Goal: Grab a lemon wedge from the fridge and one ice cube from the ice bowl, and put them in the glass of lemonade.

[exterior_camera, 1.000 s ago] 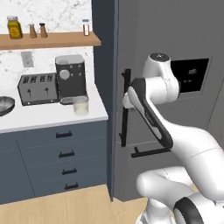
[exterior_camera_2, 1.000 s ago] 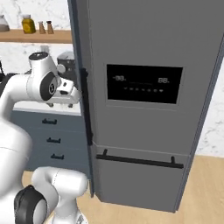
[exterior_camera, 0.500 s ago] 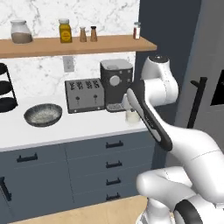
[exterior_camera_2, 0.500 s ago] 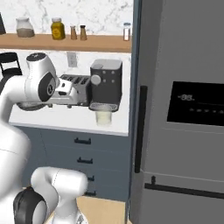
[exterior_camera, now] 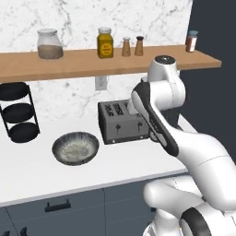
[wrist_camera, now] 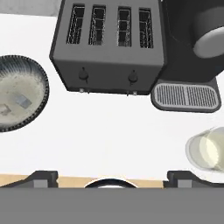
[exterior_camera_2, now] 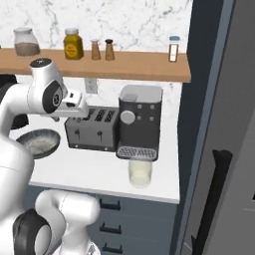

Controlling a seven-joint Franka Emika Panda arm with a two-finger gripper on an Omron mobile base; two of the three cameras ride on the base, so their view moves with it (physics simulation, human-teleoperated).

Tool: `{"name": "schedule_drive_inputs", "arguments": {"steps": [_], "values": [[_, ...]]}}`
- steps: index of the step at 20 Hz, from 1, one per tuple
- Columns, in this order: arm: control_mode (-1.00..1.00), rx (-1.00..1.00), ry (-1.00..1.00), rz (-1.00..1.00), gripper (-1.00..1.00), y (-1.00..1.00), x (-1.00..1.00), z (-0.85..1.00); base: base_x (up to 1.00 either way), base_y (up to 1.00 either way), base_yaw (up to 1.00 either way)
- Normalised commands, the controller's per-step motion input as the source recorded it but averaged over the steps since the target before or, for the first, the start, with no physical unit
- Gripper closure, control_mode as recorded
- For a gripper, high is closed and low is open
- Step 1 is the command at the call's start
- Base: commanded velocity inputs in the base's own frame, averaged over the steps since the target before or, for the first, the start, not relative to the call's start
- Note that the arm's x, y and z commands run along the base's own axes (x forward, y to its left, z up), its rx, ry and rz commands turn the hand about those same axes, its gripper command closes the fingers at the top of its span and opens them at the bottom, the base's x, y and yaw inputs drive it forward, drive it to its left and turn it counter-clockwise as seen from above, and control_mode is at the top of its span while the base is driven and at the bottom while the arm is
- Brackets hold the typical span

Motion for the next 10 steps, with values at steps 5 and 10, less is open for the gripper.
{"name": "schedule_drive_inputs", "arguments": {"steps": [5,10], "values": [[1.00,0.00,0.00,0.00,-1.00,0.00,0.00,0.00,0.56,0.13,-0.03],[-1.00,-0.01,0.00,0.00,-1.00,0.20,0.00,-0.02,0.15,0.47,0.00]]}}
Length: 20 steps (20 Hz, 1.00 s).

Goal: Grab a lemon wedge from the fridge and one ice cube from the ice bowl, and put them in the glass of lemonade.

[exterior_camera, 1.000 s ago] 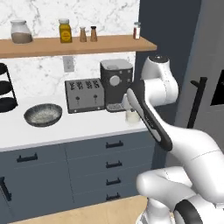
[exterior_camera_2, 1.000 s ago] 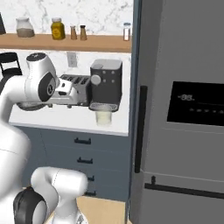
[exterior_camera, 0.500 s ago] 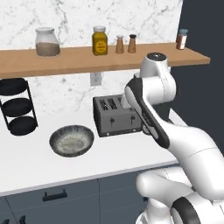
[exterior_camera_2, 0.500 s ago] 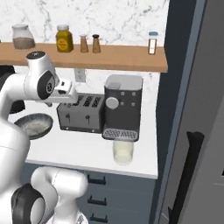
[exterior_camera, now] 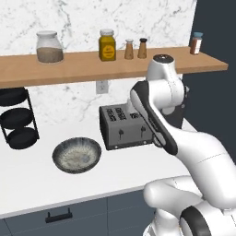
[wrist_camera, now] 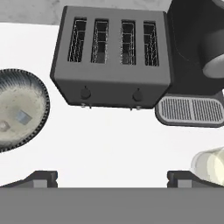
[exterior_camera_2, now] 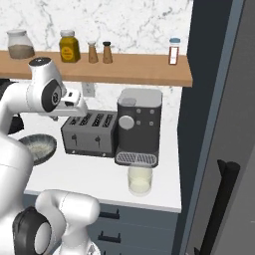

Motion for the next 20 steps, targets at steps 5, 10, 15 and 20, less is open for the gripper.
{"name": "schedule_drive_inputs", "arguments": {"steps": [5,10,15,20], "values": [[-1.00,-0.09,-0.01,0.01,-1.00,1.00,-0.02,-0.35,0.00,0.00,0.00],[-1.00,-0.10,0.01,0.00,-1.00,1.00,0.00,-0.61,0.00,0.00,0.00],[-1.00,0.00,0.11,0.00,-1.00,1.00,0.01,-0.70,0.00,0.00,0.00],[-1.00,0.02,0.27,0.00,-1.00,0.81,0.40,-0.97,0.00,0.00,0.00]]}}
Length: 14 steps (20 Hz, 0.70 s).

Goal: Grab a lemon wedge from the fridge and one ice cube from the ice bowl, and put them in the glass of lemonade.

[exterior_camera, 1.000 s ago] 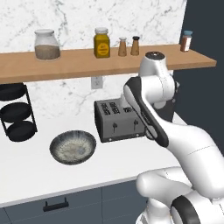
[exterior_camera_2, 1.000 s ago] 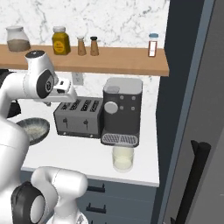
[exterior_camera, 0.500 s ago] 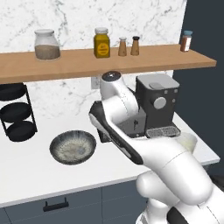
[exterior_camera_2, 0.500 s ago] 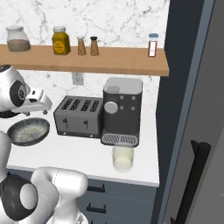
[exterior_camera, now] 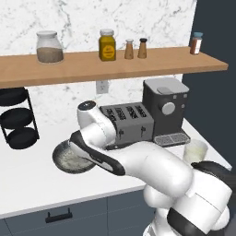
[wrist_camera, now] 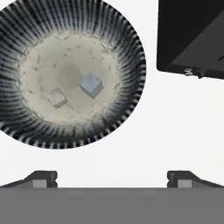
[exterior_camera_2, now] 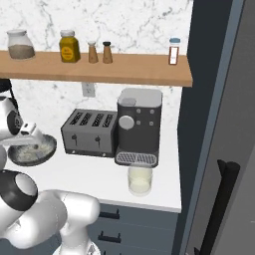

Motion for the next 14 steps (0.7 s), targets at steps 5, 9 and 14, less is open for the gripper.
{"name": "schedule_drive_inputs", "arguments": {"steps": [5,9,14], "values": [[-1.00,-0.01,0.11,0.00,-1.00,0.48,0.75,-0.47,0.00,0.00,0.00],[-1.00,-0.03,0.05,-0.03,-1.00,0.12,0.35,-0.15,0.00,0.00,0.00],[-1.00,-0.06,0.03,-0.02,-1.00,0.00,0.37,-0.37,0.00,0.00,0.00]]}}
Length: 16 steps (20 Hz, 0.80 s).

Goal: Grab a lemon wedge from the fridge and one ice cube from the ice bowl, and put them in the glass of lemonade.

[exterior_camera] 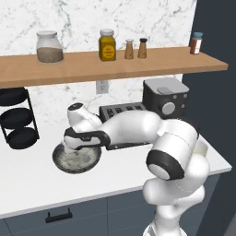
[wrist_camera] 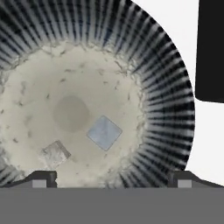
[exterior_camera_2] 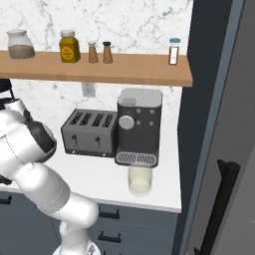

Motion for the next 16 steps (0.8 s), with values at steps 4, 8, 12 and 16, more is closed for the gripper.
{"name": "schedule_drive_inputs", "arguments": {"steps": [4,8,12,16], "values": [[-1.00,-0.02,0.00,0.00,-1.00,0.00,0.22,-0.47,0.00,0.00,0.00],[-1.00,0.00,0.00,-0.04,-1.00,0.10,0.32,-0.41,0.00,0.00,0.00],[-1.00,0.00,0.00,-0.01,-1.00,0.18,0.25,-0.27,0.00,0.00,0.00],[-1.00,0.00,-0.02,-0.02,-1.00,0.13,0.14,-0.29,0.00,0.00,0.00]]}}
